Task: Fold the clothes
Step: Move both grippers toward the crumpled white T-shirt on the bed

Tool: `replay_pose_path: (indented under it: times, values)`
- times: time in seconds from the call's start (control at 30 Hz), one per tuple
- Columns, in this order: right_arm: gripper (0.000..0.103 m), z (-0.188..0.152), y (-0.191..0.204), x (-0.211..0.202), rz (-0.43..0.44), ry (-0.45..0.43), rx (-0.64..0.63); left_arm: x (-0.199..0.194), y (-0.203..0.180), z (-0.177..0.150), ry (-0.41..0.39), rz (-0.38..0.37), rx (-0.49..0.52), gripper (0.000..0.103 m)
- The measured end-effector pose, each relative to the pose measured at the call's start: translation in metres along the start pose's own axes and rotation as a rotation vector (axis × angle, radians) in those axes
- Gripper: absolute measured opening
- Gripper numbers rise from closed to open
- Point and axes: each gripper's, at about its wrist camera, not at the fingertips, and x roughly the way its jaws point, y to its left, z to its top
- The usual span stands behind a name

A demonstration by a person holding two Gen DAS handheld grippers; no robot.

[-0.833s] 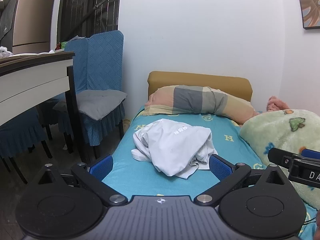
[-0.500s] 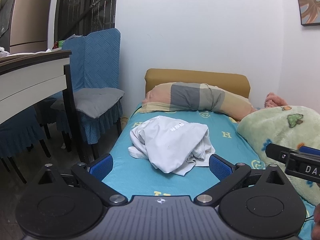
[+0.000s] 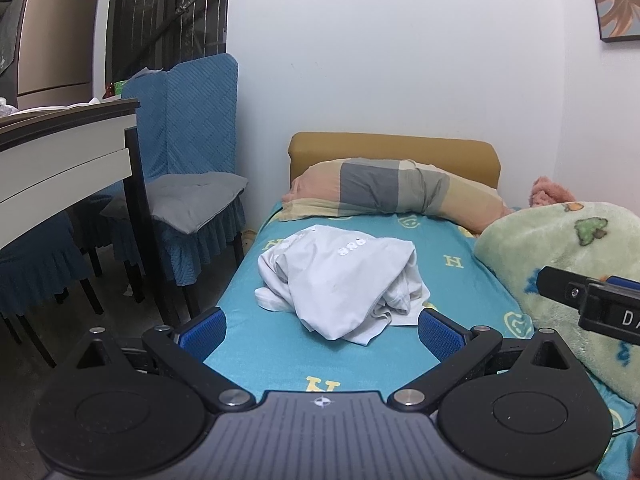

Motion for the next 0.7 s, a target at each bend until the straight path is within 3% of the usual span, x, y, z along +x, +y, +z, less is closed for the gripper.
replay_pose_path:
  times: [0.7]
  values:
    - [0.103,0.003,-0.011,-0.004,0.016,-0.006,0.041,0.011,-0.005,-0.003,0.056,0.002,-0.013,0.103]
